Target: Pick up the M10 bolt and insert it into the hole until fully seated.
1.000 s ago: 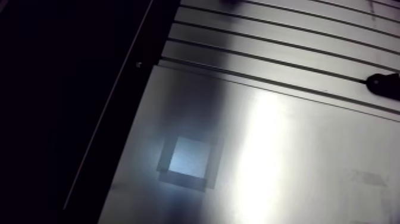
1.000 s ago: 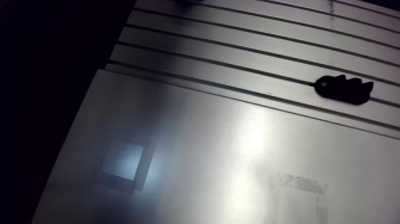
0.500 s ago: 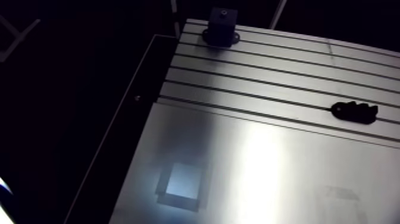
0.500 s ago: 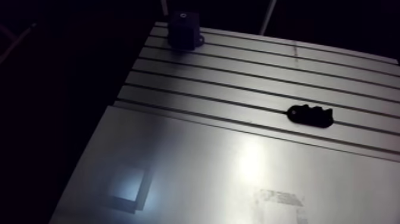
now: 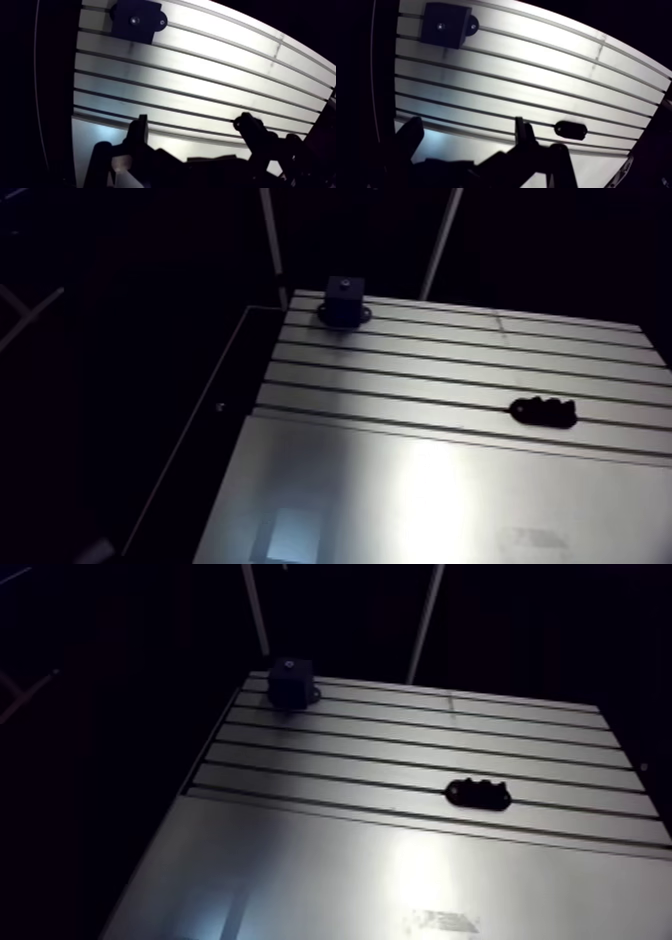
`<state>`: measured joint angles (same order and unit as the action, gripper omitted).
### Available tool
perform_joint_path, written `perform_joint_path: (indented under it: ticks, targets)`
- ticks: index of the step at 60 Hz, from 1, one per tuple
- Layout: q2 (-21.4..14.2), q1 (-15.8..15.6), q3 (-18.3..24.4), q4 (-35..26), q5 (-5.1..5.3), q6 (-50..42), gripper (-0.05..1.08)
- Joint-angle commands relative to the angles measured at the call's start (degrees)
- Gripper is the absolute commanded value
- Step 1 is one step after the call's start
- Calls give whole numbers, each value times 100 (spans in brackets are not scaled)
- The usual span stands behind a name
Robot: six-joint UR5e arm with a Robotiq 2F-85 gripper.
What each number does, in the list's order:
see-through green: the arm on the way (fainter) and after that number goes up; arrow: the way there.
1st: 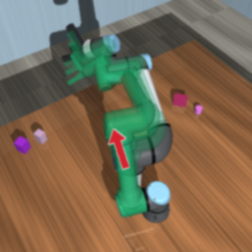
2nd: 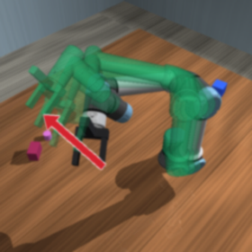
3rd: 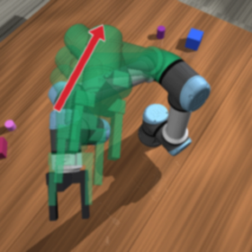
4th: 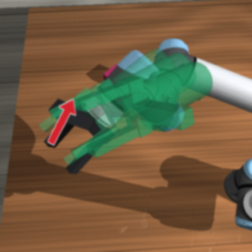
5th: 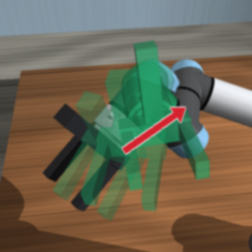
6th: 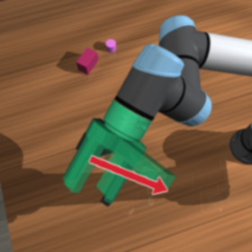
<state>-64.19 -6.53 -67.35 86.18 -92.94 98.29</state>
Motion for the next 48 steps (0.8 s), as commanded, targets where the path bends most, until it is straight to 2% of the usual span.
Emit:
perform_joint_path:
  ticks: [1,8,10,16,31,48]
  targets:
    - [-1313,499,-986,148,-62,12,1]
    - [-1443,674,-1176,157,-62,18,1]
    - [-1515,857,-1308,158,-54,34,1]
    - [-1596,1016,-1453,159,-29,37,1]
    - [-1816,1075,-1900,272,-27,53,1]
    - [-1838,1059,-2064,420,-36,37,1]
